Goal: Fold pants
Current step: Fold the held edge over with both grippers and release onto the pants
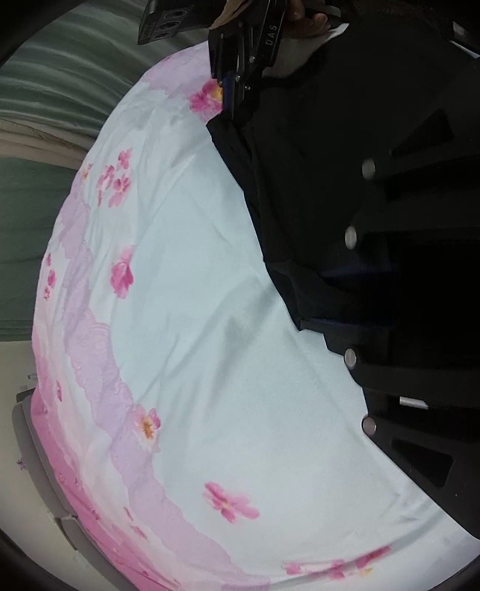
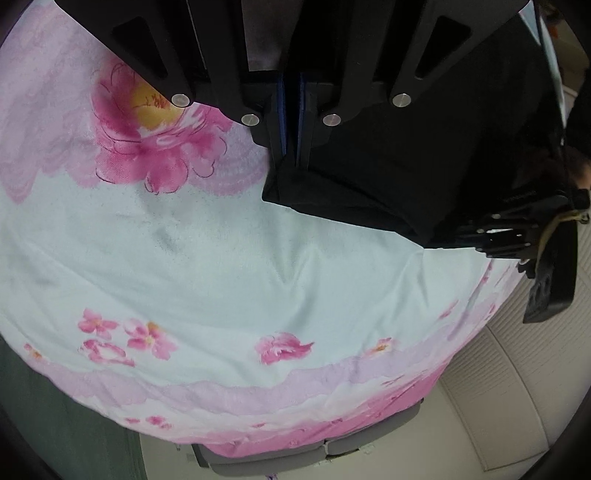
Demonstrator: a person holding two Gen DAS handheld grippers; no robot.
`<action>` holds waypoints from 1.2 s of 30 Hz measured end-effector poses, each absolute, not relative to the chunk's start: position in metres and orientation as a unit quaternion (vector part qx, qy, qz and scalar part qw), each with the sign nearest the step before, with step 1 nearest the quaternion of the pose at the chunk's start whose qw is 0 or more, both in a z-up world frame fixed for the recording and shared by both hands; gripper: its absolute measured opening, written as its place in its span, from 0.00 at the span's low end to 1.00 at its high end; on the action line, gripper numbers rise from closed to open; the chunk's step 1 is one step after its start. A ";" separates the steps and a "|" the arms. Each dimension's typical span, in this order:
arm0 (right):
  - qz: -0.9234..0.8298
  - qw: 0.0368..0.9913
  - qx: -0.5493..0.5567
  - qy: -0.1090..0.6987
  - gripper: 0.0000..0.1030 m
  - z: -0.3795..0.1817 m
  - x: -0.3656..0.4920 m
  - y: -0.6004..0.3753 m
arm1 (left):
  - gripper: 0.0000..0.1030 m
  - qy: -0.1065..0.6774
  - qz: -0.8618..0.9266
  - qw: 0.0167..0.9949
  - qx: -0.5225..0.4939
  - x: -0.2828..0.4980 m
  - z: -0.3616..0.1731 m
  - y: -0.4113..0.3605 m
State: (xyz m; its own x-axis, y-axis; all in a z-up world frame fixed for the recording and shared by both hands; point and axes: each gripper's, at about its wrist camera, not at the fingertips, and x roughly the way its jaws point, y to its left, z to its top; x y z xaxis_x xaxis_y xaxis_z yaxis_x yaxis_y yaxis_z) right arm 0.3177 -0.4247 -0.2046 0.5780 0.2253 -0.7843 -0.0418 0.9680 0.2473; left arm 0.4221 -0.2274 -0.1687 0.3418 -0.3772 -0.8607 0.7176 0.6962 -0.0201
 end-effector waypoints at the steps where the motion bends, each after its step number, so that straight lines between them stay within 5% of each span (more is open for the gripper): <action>1: 0.074 0.884 0.095 0.451 0.17 -0.201 0.315 -0.423 | 0.44 0.452 -0.342 0.802 0.188 0.416 -0.162 -0.225; 3: 0.052 0.889 0.076 0.449 0.44 -0.191 0.306 -0.422 | 0.58 0.437 -0.339 0.811 0.193 0.404 -0.152 -0.218; 13: -0.001 0.904 0.104 0.414 0.47 -0.136 0.187 -0.416 | 0.66 0.371 -0.306 0.857 0.186 0.293 -0.116 -0.152; 17: -0.019 0.918 0.113 0.380 0.65 -0.121 0.138 -0.383 | 0.67 0.361 -0.273 0.875 0.174 0.244 -0.117 -0.119; 21: -0.034 0.923 0.127 0.363 0.66 -0.118 0.110 -0.356 | 0.72 0.362 -0.229 0.894 0.131 0.212 -0.118 -0.090; 24: -0.053 0.917 0.168 0.359 0.66 -0.126 0.094 -0.351 | 0.86 0.345 -0.215 0.907 0.112 0.192 -0.117 -0.080; 29: -0.088 0.890 0.266 0.359 0.66 -0.149 0.074 -0.360 | 0.86 0.351 -0.202 0.908 0.106 0.186 -0.136 -0.075; 36: -0.105 0.888 0.249 0.374 0.66 -0.161 0.075 -0.350 | 0.86 0.398 -0.177 0.894 0.103 0.193 -0.180 -0.063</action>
State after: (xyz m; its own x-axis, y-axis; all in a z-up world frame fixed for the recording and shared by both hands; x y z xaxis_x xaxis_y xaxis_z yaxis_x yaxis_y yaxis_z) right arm 0.0748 -0.3503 -0.1613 0.6990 0.0002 -0.7151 0.3712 0.8546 0.3630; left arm 0.1934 -0.0629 -0.1797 0.6199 -0.2344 -0.7489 0.3986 0.9161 0.0432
